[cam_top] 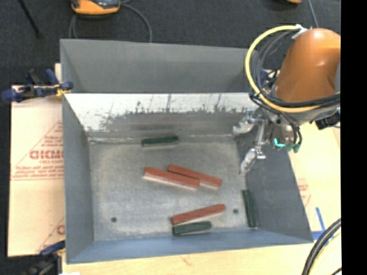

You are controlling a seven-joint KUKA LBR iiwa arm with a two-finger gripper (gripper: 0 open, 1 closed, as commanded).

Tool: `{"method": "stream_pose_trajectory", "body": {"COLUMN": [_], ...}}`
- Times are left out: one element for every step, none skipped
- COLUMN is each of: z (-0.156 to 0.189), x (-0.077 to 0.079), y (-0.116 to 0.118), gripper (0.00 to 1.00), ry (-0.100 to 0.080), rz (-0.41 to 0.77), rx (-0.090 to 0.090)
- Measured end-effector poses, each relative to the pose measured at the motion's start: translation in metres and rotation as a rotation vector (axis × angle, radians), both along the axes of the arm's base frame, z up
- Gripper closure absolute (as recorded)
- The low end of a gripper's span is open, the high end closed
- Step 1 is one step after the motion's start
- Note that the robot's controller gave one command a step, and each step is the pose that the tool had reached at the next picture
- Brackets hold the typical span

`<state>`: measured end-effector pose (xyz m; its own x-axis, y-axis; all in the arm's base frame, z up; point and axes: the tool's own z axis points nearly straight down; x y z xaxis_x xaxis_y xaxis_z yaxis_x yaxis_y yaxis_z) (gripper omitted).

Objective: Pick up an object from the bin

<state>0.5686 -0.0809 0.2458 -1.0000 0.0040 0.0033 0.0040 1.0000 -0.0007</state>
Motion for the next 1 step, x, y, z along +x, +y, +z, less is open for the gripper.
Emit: {"method": "stream_pose_trajectory", "body": {"z": [0.0046], "x": [0.0014], "y": [0.0003], "gripper": [0.0], "ry": [-0.008], "rz": [0.002], "rx": [-0.001]}}
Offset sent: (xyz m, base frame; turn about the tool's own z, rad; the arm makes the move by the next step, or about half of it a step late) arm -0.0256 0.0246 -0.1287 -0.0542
